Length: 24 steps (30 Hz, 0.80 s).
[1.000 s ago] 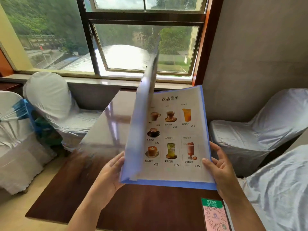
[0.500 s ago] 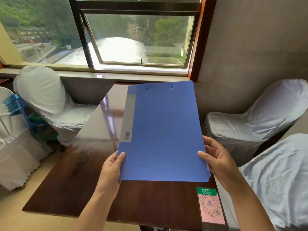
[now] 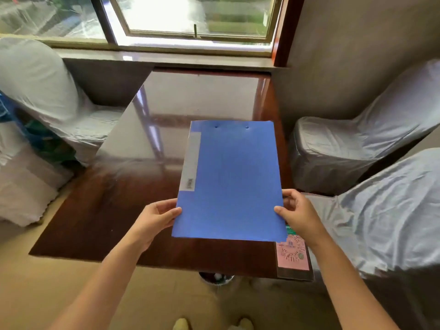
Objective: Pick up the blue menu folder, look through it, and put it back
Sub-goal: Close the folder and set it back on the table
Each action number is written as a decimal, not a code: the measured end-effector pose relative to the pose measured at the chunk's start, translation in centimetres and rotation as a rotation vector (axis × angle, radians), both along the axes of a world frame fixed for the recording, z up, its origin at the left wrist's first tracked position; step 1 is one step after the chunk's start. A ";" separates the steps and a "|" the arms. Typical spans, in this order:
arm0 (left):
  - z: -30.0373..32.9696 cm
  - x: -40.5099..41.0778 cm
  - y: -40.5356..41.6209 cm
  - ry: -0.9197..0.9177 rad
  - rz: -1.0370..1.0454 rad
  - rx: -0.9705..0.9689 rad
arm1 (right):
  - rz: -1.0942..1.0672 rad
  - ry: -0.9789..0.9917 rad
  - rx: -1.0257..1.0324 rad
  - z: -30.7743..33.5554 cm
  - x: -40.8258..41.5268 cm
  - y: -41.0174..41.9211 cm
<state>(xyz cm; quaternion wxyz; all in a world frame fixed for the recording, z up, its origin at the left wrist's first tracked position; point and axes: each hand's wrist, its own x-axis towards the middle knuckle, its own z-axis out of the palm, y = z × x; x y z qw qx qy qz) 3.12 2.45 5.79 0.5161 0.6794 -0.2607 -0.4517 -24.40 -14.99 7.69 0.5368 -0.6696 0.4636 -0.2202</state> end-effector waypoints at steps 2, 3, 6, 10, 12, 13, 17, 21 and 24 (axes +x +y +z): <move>-2.4 -0.5 -0.1 0.002 0.016 0.082 | -0.014 0.146 -0.001 -2.5 0.7 0.0; -3.7 -0.7 -0.1 0.006 0.028 0.118 | -0.014 0.226 -0.003 -3.7 0.9 0.0; -7.1 -1.2 0.0 0.011 0.046 0.186 | 0.003 0.454 -0.050 -7.4 1.7 0.1; -10.0 -1.0 -0.9 -0.041 0.028 0.259 | 0.021 0.670 -0.132 -11.1 2.5 -0.1; -10.8 -0.8 -1.7 -0.098 0.014 0.274 | 0.012 0.735 -0.168 -12.2 2.8 -0.4; -11.1 -0.8 -2.0 -0.133 0.003 0.283 | 0.006 0.757 -0.182 -12.6 2.9 -0.6; -12.3 -0.9 -2.4 -0.415 -0.108 0.339 | 0.033 0.861 -0.260 -13.5 2.9 -0.8; -13.0 -1.4 -1.9 -0.618 -0.097 0.417 | 0.096 0.983 -0.398 -13.2 2.7 -0.3; -12.2 -2.2 -1.2 -0.894 -0.100 0.260 | 0.138 0.905 -0.642 -12.7 1.8 1.0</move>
